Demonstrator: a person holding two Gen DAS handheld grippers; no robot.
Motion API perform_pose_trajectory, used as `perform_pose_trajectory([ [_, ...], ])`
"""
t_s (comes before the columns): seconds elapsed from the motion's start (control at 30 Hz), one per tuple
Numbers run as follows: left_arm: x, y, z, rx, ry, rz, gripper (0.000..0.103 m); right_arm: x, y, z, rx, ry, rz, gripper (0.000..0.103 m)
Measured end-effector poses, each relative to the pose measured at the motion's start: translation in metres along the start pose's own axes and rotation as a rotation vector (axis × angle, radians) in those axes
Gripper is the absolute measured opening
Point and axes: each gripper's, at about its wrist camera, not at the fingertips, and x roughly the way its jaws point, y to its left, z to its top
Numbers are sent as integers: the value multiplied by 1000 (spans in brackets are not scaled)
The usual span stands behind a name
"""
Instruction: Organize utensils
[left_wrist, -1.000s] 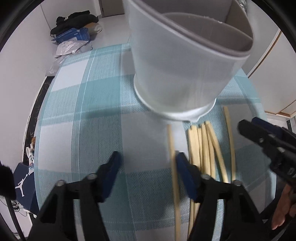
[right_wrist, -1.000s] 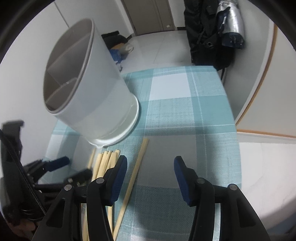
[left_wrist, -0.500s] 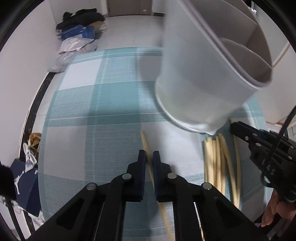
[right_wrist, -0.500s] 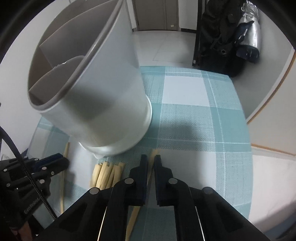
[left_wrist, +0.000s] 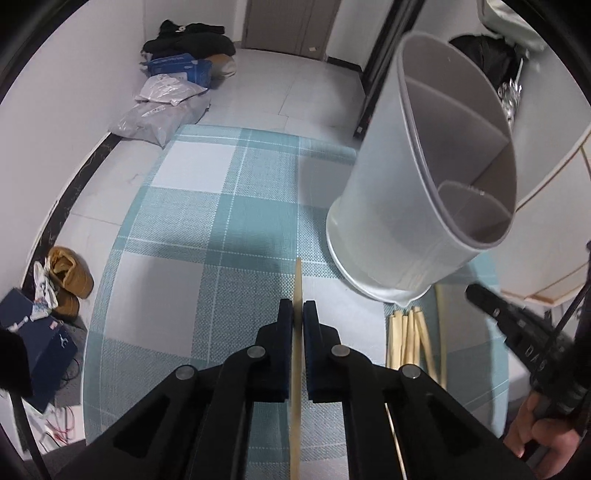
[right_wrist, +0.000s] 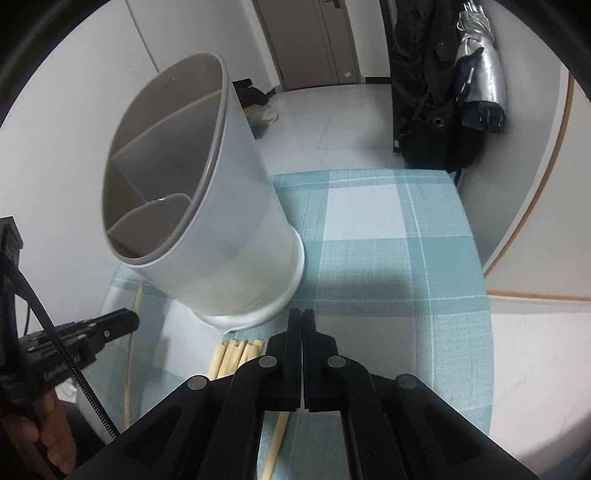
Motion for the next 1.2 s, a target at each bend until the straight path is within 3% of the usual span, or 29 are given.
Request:
perform_pose_trajectory([
  [0.1, -4, -1, 0, -8, -19, -6, 2, 3, 4, -6, -26, 32, -15, 4],
  [0.17, -5, 5, 6, -14, -32, -19, 2, 10, 8, -10, -45, 64, -32, 13],
  [0.2, -7, 6, 7, -16, -41, -24, 2, 14, 9, -12, -54, 77, -37, 23],
  [0.23, -6, 9, 9, -18, -46, -29, 2, 17, 10, -14, -59, 84, -43, 25],
  [0.47, -15, 25, 16, -67, -83, -88, 2, 31, 18, -12, -107, 78, -130, 27],
  [0.57, -20, 28, 17, -73, -104, -102, 2, 36, 29, -14, -185, 55, -198, 19],
  [0.6, -22, 29, 16, -75, -112, -107, 2, 36, 31, -14, -189, 51, -195, 9],
  [0.67, -25, 30, 17, -81, -127, -122, 2, 37, 29, -12, -167, 53, -179, 6],
  [0.87, -32, 30, 16, -80, -153, -136, 2, 23, 15, -4, -83, 3, -121, 5],
  [1.2, -52, 20, 10, -37, -202, -177, 2, -47, 10, 0, -38, -217, 12, 5],
])
